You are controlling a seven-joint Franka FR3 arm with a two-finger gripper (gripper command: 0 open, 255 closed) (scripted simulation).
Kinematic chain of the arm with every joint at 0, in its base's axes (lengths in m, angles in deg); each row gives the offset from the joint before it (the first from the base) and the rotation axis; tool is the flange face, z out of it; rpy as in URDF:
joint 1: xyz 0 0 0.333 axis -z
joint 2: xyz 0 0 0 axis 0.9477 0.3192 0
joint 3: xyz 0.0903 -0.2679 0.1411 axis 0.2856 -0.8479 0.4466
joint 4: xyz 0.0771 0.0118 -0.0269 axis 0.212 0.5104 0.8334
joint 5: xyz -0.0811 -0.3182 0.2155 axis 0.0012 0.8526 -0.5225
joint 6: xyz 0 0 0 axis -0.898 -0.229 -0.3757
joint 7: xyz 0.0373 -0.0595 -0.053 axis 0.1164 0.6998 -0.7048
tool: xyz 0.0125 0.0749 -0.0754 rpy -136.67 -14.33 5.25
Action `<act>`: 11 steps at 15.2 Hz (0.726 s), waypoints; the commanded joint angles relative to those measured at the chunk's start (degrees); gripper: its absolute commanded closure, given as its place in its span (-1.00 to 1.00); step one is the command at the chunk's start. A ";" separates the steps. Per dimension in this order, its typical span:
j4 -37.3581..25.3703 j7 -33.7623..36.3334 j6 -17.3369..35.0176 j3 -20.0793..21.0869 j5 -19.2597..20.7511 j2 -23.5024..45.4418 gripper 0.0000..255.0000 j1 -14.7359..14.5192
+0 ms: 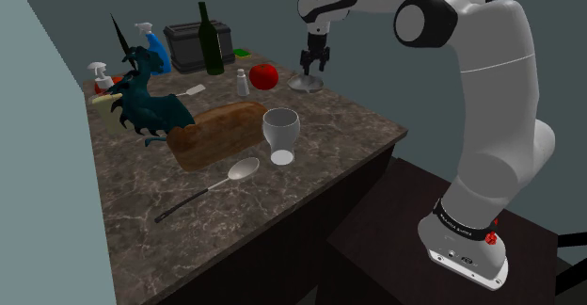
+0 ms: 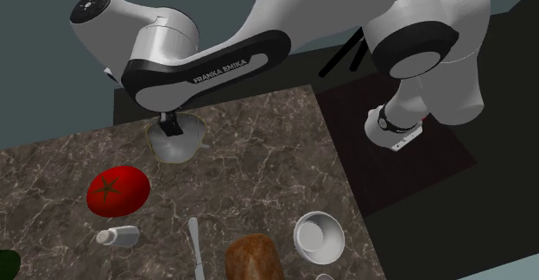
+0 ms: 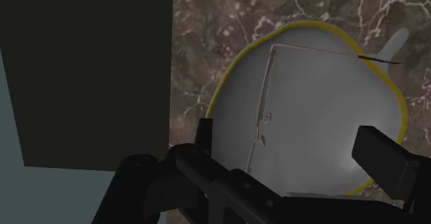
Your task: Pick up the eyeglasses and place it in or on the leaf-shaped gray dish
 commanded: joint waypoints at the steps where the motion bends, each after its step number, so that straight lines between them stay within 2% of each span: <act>1: -2.53 0.12 -2.81 -0.07 0.09 -0.28 -1.00 0.17; 3: -6.17 0.27 -6.32 -0.12 0.14 -0.16 -1.00 0.44; 11: -6.17 0.27 -6.31 -0.12 0.14 -0.16 -1.00 0.44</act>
